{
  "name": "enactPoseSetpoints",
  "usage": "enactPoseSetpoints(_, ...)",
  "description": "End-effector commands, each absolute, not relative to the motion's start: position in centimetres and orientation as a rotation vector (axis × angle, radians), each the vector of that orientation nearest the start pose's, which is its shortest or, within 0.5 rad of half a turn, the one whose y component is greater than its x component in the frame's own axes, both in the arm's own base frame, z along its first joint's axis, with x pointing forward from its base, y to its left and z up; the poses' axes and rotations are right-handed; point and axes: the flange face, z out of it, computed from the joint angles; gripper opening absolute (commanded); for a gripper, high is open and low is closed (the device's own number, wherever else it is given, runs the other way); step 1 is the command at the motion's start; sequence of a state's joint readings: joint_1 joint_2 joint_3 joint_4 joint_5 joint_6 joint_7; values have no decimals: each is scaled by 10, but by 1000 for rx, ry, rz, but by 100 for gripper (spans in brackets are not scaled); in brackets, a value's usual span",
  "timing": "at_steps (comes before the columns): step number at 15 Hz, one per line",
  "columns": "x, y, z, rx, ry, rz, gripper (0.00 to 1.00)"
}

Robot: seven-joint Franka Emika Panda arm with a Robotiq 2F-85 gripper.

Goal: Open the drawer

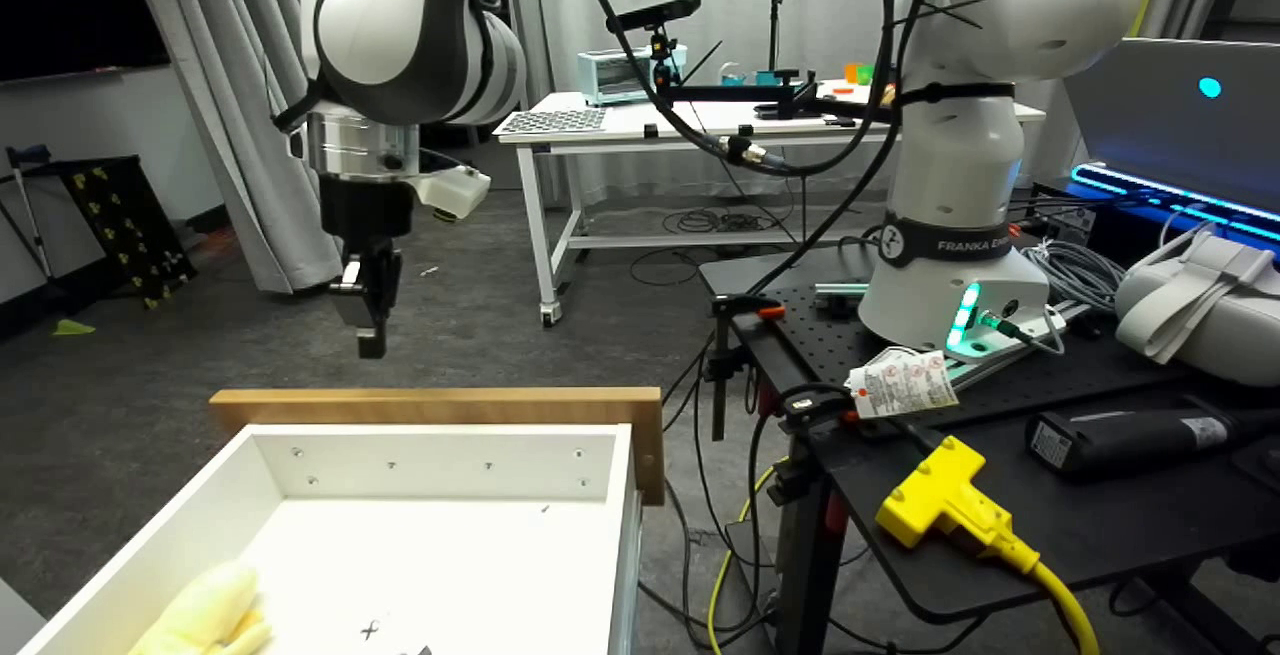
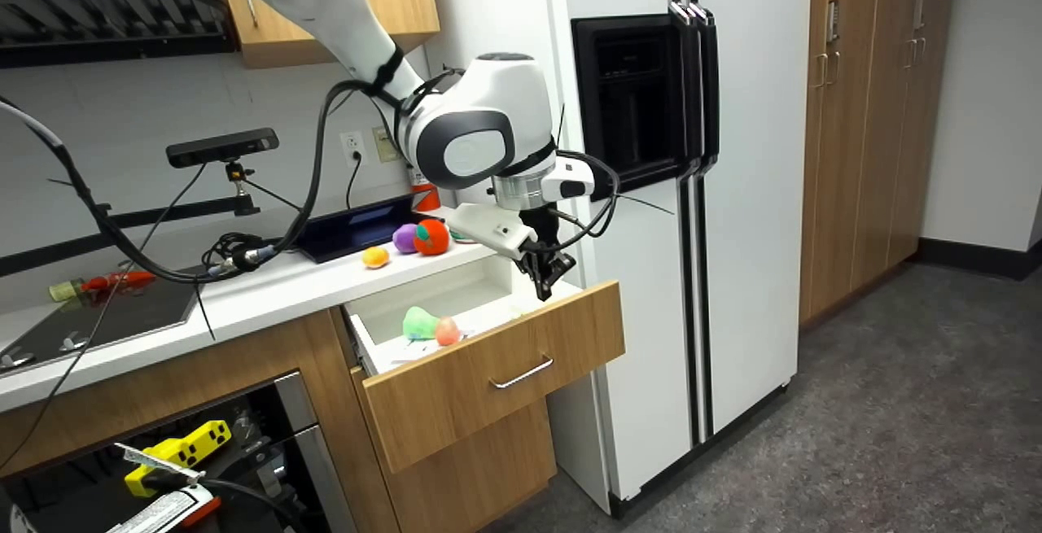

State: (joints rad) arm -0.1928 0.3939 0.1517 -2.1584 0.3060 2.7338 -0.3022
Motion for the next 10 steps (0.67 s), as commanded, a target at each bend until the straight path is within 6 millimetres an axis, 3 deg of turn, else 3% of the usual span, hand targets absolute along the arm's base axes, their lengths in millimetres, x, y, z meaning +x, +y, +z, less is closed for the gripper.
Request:
enactPoseSetpoints(1, 578, -38, 239, -2926, -37, -345, 0)
enactPoseSetpoints(10, 579, -41, 240, -2901, -217, -365, 0)
